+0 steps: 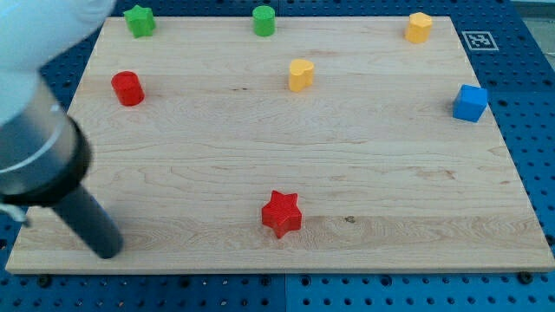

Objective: Place the yellow heart towards the bottom right corner

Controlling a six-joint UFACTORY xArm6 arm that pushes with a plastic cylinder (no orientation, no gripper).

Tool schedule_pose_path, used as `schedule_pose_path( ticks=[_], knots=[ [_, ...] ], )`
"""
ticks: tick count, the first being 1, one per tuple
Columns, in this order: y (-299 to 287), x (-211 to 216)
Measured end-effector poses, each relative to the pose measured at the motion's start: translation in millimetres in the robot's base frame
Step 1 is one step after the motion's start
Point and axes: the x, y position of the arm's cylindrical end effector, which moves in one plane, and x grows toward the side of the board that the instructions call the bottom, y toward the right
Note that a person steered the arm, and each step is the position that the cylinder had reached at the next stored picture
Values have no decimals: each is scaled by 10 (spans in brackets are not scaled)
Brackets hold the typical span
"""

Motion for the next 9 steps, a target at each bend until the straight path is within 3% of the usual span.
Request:
schedule_pose_path(
  ticks=[1, 4, 6, 8, 9],
  knots=[
    [432, -118],
    [505, -2736],
    [769, -2913],
    [1837, -2899],
    [1904, -2757]
  ],
)
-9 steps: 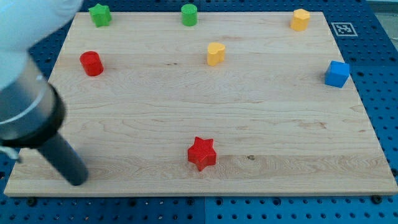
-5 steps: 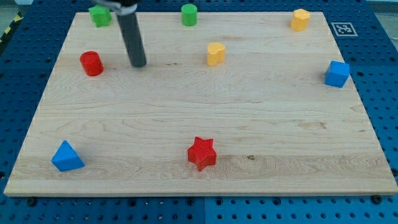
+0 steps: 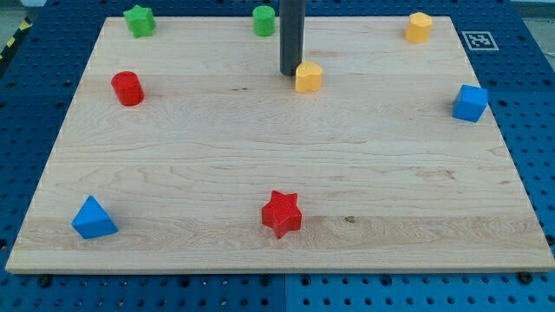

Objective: Place the yellow heart towards the bottom right corner

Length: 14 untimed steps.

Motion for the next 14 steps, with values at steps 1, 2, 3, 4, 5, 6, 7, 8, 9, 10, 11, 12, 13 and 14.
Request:
schedule_pose_path(
  ticks=[1, 2, 3, 4, 5, 6, 7, 8, 9, 10, 11, 12, 13, 14],
  knots=[
    [52, 189],
    [250, 192],
    [444, 259],
    [565, 297],
    [722, 298],
    [899, 323],
    [1017, 458],
    [1196, 640],
    [1446, 847],
    [1567, 1088],
    [1684, 1361],
    [1819, 1605],
    [1843, 1814],
    [1794, 2031]
  ],
)
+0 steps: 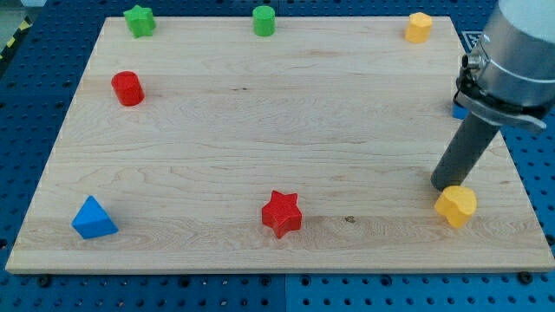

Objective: Place the yellow heart towards the bottom right corner

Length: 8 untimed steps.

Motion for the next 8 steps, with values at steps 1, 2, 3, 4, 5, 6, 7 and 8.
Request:
schedule_pose_path(
  ticks=[1, 2, 3, 4, 5, 6, 7, 8],
  knots=[
    [-138, 98],
    [-298, 228],
    [-286, 397],
    [-251, 508],
    [-252, 575],
    [-252, 608],
    [-217, 608],
    [-117, 607]
  ],
)
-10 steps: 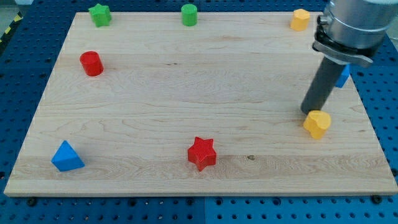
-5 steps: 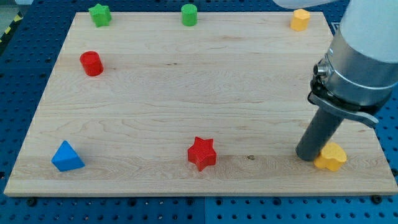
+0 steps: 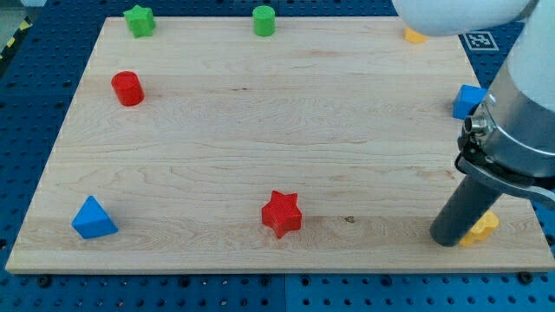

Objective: Place the yellow heart towards the bottom right corner

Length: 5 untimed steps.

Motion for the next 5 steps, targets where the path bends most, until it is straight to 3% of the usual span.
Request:
schedule_pose_path(
  ticks=[4, 5],
  knots=[
    [241, -1],
    [20, -138]
  ],
)
